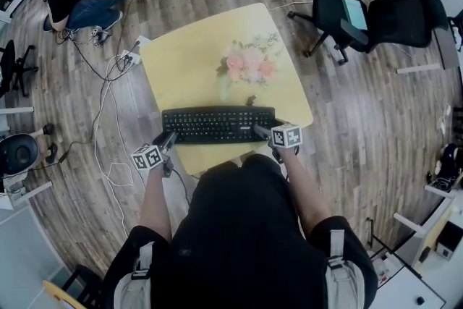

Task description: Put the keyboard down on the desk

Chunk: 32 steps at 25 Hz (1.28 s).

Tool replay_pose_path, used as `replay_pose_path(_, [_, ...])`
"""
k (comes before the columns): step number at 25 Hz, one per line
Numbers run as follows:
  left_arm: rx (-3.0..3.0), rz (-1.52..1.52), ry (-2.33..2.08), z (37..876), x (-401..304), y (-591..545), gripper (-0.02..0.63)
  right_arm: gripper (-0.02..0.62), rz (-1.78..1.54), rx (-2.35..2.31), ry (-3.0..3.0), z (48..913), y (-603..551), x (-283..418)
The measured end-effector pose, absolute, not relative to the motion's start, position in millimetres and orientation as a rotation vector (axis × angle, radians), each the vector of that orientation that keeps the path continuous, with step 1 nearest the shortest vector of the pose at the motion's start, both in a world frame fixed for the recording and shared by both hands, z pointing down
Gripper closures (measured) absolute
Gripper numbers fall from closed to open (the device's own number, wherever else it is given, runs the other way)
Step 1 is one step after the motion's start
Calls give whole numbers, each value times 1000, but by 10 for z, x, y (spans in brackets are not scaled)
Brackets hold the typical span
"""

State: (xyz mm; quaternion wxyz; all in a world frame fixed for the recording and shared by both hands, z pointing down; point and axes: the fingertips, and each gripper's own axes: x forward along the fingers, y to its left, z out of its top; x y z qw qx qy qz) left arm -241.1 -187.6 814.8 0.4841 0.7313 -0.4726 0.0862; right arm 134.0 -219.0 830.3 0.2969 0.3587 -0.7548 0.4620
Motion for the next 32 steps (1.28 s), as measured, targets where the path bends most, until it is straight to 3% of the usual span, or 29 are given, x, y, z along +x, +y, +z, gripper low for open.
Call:
replay_pose_path(20, [1824, 425, -1218, 8194, -2404, -1875, 393, 212, 1058, 1074, -1969, 8277, -2201, 1423])
replay_pose_path(32, [1806, 337, -1310, 8028, -2466, -1952, 391, 212, 981, 1165, -2070, 8029, -2305, 1531])
